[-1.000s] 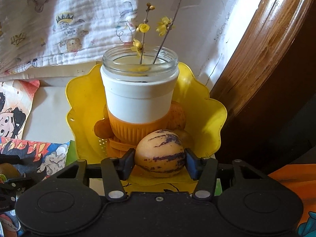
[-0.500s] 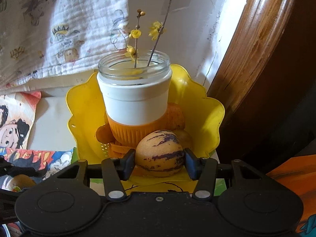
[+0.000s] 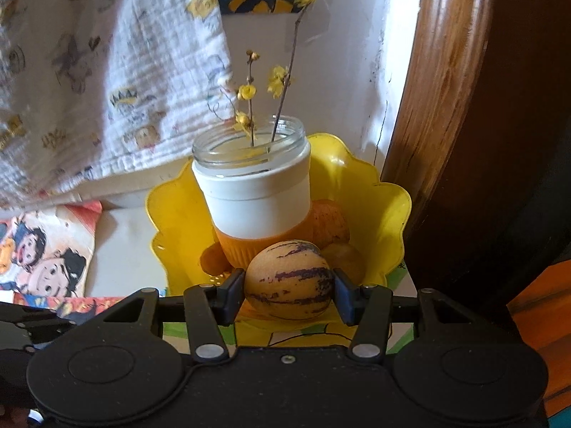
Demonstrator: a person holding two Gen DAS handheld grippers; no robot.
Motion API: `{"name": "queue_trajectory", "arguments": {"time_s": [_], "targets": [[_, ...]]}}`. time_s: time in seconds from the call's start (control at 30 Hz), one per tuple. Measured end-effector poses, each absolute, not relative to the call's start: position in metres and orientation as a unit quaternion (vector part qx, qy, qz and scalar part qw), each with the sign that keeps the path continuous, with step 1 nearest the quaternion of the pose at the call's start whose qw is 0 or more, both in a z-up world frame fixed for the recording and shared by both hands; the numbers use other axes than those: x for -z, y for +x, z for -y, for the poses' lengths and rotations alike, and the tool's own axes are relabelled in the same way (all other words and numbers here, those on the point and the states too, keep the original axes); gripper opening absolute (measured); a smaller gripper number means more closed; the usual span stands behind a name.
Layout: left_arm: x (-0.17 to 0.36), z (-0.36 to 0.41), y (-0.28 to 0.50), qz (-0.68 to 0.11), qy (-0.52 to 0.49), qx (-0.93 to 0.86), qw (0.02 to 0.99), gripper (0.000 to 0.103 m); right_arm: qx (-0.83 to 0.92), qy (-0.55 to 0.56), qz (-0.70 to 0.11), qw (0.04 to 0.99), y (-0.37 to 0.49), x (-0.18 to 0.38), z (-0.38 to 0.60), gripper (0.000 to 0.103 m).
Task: Organize fruits
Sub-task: 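Lift the kiwi with left gripper while right gripper lifts the pepino from the bowl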
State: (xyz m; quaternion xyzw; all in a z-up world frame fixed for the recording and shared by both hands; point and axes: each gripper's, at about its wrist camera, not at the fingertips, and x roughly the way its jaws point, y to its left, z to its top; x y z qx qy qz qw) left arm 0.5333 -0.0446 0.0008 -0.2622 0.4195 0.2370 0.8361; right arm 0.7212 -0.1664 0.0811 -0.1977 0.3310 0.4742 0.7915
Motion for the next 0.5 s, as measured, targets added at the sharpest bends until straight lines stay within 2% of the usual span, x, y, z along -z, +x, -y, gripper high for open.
{"name": "queue_trajectory", "arguments": {"time_s": [0.5], "targets": [[-0.013, 0.05, 0.522, -0.413, -0.253, -0.222, 0.846, 0.045, -0.497, -0.14, -0.318, 0.795, 0.673, -0.101, 0.198, 0.053]]}}
